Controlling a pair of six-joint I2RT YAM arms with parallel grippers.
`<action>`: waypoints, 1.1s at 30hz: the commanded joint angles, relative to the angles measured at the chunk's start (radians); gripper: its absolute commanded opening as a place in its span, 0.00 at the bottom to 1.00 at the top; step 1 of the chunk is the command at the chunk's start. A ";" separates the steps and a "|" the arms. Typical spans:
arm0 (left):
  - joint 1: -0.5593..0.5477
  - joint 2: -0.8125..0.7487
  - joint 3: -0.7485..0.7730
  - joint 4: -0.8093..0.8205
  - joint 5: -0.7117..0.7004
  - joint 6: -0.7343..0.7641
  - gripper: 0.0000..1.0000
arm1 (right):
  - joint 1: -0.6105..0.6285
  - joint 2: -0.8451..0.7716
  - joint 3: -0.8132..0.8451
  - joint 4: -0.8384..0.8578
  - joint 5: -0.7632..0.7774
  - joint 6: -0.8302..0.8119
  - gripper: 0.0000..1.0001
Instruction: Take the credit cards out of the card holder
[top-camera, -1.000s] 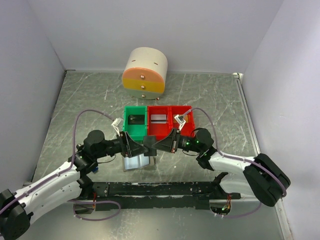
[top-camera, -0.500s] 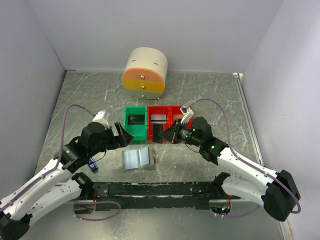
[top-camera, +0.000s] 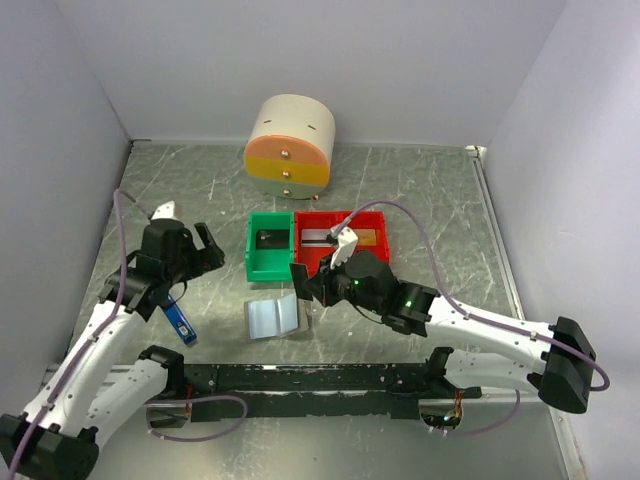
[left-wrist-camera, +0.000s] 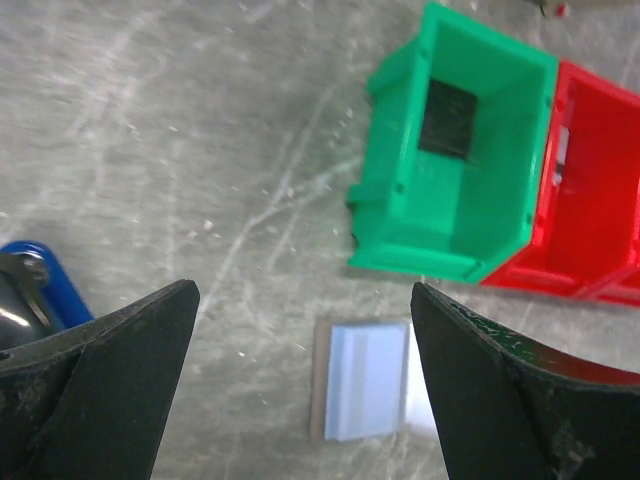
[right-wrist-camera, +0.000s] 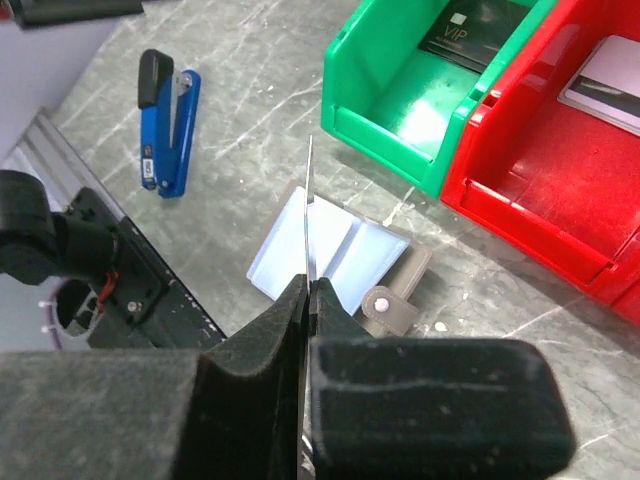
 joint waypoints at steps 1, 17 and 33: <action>0.106 -0.088 0.050 0.018 0.071 0.114 1.00 | 0.045 0.013 0.038 -0.006 0.093 -0.114 0.00; 0.104 -0.220 0.044 0.043 -0.058 0.220 1.00 | 0.057 0.349 0.336 0.020 0.199 -0.618 0.00; 0.104 -0.297 0.052 -0.016 -0.203 0.156 1.00 | 0.005 0.783 0.651 -0.069 0.269 -0.912 0.00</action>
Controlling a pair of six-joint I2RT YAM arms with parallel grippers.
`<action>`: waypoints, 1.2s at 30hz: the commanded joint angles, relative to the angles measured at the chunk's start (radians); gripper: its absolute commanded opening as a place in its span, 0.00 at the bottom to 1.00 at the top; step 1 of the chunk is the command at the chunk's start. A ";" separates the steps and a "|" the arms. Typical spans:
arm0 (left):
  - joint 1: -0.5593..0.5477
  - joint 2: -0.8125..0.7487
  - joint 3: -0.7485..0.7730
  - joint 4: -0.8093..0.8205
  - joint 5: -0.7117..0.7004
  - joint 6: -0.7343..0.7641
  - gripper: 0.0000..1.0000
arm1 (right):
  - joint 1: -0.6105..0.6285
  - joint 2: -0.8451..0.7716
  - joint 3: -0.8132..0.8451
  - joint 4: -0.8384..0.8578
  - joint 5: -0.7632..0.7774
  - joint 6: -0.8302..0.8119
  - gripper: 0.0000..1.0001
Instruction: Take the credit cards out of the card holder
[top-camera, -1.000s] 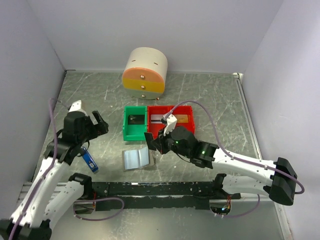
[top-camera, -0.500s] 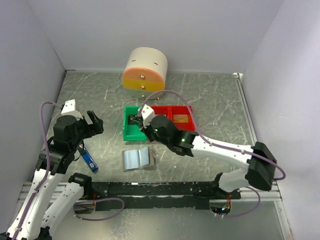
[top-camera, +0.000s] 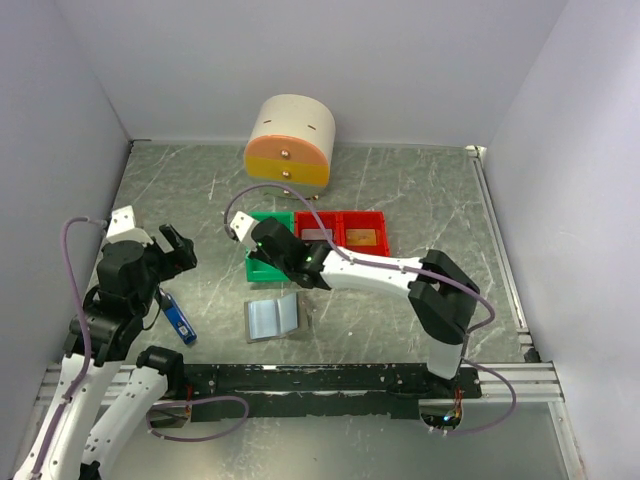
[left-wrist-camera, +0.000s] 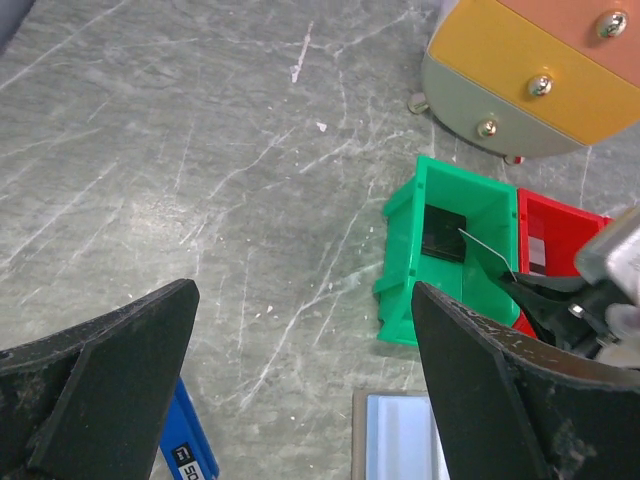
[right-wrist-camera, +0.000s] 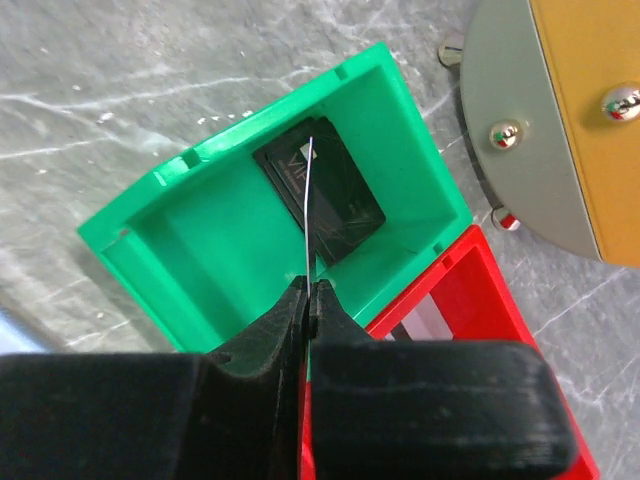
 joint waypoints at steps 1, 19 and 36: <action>0.004 -0.028 0.009 -0.017 -0.058 -0.016 1.00 | -0.036 0.050 0.071 -0.022 -0.006 -0.096 0.00; 0.004 -0.029 0.007 -0.018 -0.063 -0.016 1.00 | -0.110 0.274 0.181 0.018 -0.018 -0.336 0.00; 0.006 -0.030 0.008 -0.020 -0.075 -0.019 1.00 | -0.122 0.369 0.203 -0.003 -0.035 -0.388 0.10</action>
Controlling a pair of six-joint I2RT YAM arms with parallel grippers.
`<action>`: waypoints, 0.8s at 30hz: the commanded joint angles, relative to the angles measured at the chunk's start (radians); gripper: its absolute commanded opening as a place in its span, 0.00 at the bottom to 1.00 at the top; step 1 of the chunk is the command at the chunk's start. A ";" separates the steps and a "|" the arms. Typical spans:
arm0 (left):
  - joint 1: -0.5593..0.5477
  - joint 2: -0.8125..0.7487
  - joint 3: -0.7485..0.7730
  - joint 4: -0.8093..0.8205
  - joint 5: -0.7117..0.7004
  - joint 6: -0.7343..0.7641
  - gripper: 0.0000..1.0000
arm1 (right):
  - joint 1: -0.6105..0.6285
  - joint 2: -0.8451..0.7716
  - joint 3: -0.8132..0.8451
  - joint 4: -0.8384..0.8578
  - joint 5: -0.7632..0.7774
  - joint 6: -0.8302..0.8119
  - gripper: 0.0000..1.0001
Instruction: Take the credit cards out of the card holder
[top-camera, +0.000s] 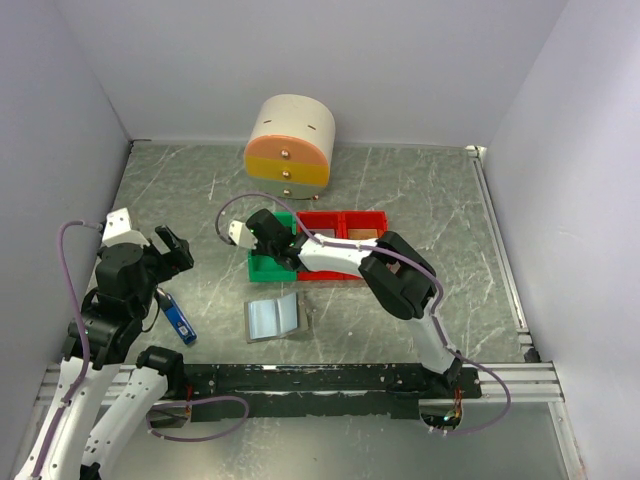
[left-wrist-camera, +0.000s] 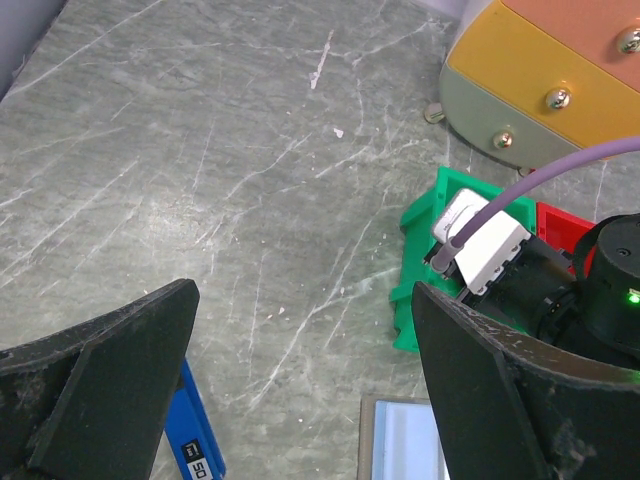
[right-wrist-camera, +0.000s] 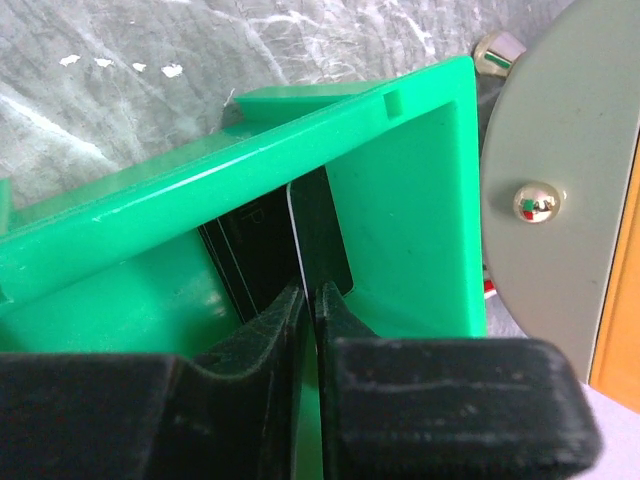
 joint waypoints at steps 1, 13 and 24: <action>0.006 -0.006 0.007 0.000 -0.019 -0.004 1.00 | -0.005 0.022 0.006 -0.006 0.008 -0.010 0.11; 0.006 0.000 0.007 -0.002 -0.020 -0.005 1.00 | -0.022 -0.014 -0.018 -0.016 -0.026 0.020 0.28; 0.005 0.012 0.005 0.002 -0.003 0.001 1.00 | -0.027 0.000 0.013 -0.053 -0.008 0.046 0.35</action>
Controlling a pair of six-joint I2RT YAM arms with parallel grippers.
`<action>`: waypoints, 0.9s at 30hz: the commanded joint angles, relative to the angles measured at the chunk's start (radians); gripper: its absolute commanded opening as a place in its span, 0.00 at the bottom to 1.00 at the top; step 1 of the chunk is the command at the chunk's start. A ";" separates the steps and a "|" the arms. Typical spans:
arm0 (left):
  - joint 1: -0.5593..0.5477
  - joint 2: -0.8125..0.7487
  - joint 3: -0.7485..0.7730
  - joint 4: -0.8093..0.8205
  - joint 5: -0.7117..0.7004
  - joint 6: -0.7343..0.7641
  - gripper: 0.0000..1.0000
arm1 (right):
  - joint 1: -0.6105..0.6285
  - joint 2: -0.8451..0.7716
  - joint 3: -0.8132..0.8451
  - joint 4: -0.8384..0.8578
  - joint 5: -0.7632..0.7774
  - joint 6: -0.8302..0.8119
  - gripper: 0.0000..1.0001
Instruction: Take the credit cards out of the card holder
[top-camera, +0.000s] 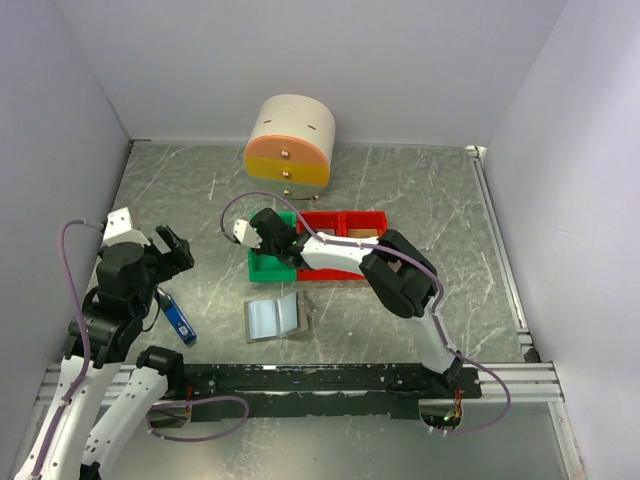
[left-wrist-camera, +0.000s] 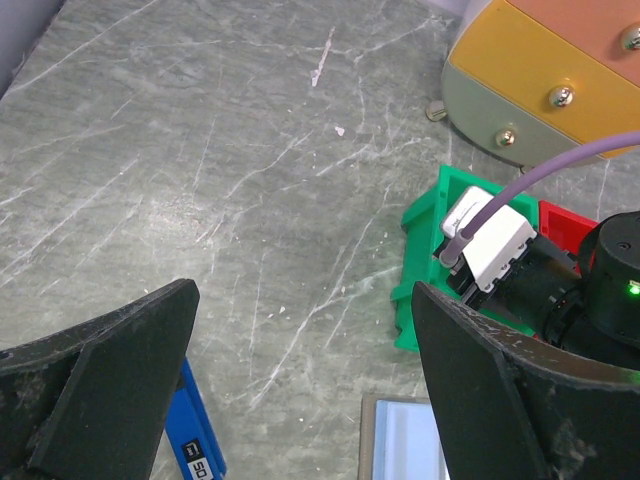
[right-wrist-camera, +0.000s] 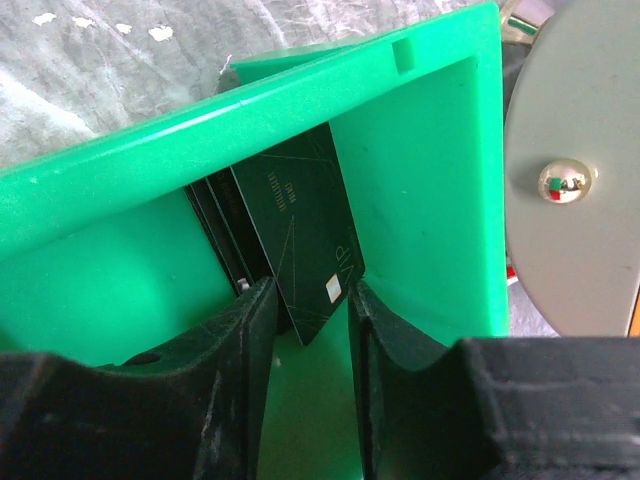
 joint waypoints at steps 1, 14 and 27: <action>0.006 0.009 0.006 0.004 -0.003 0.002 1.00 | -0.004 -0.002 0.026 -0.034 0.003 0.026 0.35; 0.007 0.025 0.004 0.007 0.013 0.009 1.00 | -0.007 -0.008 0.045 -0.025 0.042 0.071 0.45; 0.007 0.030 0.006 0.001 -0.002 0.000 1.00 | -0.009 -0.333 -0.070 0.038 -0.062 0.620 0.47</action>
